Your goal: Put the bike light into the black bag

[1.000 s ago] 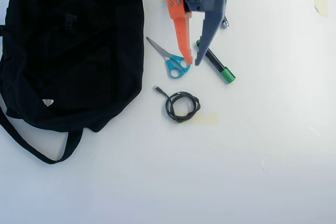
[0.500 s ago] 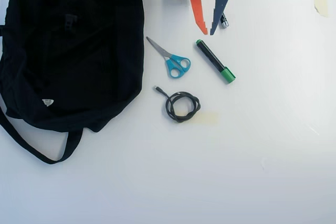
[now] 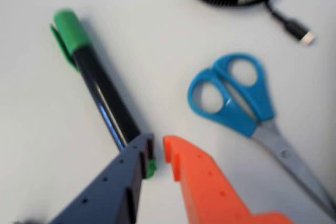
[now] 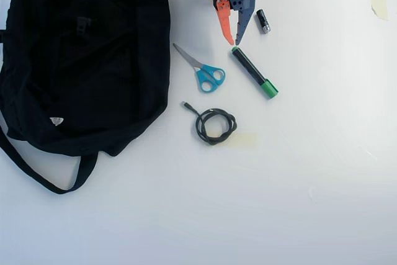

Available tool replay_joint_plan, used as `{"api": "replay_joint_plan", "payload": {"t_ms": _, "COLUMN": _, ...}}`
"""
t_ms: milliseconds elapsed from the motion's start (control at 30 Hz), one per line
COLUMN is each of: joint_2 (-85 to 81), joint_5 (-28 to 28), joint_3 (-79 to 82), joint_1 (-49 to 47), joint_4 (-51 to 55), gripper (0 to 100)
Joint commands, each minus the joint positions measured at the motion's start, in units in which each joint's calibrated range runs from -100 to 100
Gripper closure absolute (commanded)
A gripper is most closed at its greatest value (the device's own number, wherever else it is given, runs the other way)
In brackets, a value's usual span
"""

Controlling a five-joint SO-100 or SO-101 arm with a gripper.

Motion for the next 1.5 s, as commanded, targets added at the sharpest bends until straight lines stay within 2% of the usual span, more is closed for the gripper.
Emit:
{"api": "replay_joint_plan", "payload": {"t_ms": 0, "joint_2": -6.1, "joint_5": 0.2, "joint_3": 6.5, "joint_1": 0.3, "joint_4": -0.7, "gripper": 98}}
{"api": "replay_joint_plan", "payload": {"t_ms": 233, "joint_2": -6.6, "joint_5": 0.2, "joint_3": 11.6, "joint_1": -0.2, "joint_4": 0.6, "gripper": 98}}
{"api": "replay_joint_plan", "payload": {"t_ms": 433, "joint_2": -6.7, "joint_5": -0.2, "joint_3": 11.6, "joint_1": -0.3, "joint_4": 16.3, "gripper": 98}}
{"api": "replay_joint_plan", "payload": {"t_ms": 500, "joint_2": -6.7, "joint_5": -0.2, "joint_3": 11.6, "joint_1": -0.3, "joint_4": 18.2, "gripper": 98}}
{"api": "replay_joint_plan", "payload": {"t_ms": 1467, "joint_2": -6.7, "joint_5": 0.0, "joint_3": 11.6, "joint_1": -0.2, "joint_4": 18.2, "gripper": 98}}
